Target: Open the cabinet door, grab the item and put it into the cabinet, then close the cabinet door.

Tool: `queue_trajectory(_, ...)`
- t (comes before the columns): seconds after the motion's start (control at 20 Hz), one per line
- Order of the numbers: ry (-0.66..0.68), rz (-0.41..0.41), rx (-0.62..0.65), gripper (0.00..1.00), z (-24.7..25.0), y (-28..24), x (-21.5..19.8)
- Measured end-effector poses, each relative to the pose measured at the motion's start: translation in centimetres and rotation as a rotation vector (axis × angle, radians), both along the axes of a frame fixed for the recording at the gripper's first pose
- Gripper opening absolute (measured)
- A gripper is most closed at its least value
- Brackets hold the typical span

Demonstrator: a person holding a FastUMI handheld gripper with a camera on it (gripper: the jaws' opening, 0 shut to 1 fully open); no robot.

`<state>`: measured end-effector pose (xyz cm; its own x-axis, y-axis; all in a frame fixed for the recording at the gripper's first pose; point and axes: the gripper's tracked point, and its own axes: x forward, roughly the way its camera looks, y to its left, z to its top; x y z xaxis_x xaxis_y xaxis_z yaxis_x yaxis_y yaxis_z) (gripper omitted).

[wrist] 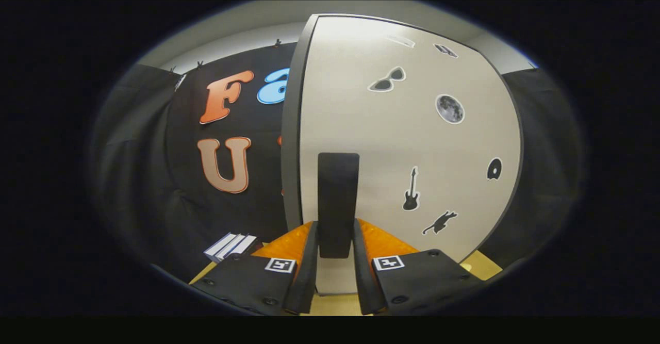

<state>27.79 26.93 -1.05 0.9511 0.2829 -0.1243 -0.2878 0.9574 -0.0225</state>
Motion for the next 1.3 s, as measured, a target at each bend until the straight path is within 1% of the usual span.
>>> queue_trajectory(0.05, 0.008, -0.007, 0.007, 0.41, -0.4, 0.1, 0.2)
queue_trajectory(0.1, 0.049, -0.017, -0.003, 0.41, -1.5, -0.1, 0.2)
queue_trajectory(0.15, 0.002, -0.019, 0.019, 0.41, -0.6, -0.2, 0.0)
queue_trajectory(0.2, 0.014, -0.012, 0.004, 0.38, -0.9, 0.0, 0.4)
queue_trajectory(0.25, -0.008, -0.001, 0.004, 0.36, -0.9, -0.1, 0.1)
queue_trajectory(0.3, -0.001, 0.002, 0.026, 0.35, -0.9, -0.1, 0.3)
queue_trajectory(0.55, 0.009, 0.004, 0.029, 0.27, -0.9, -0.3, -0.4)
queue_trajectory(0.6, 0.011, 0.008, 0.031, 0.26, -0.9, -0.4, -0.7)
queue_trajectory(0.8, 0.015, 0.024, 0.044, 0.26, -0.3, -0.7, -1.9)
queue_trajectory(1.05, -0.031, -0.007, 0.003, 0.22, 0.2, -2.2, -3.5)
queue_trajectory(1.1, -0.028, 0.003, 0.018, 0.21, 0.1, -2.3, -3.6)
queue_trajectory(1.2, -0.024, 0.02, 0.049, 0.2, -0.1, -3.5, -5.1)
queue_trajectory(1.3, -0.026, 0.019, 0.054, 0.18, -0.1, -4.5, -6.1)
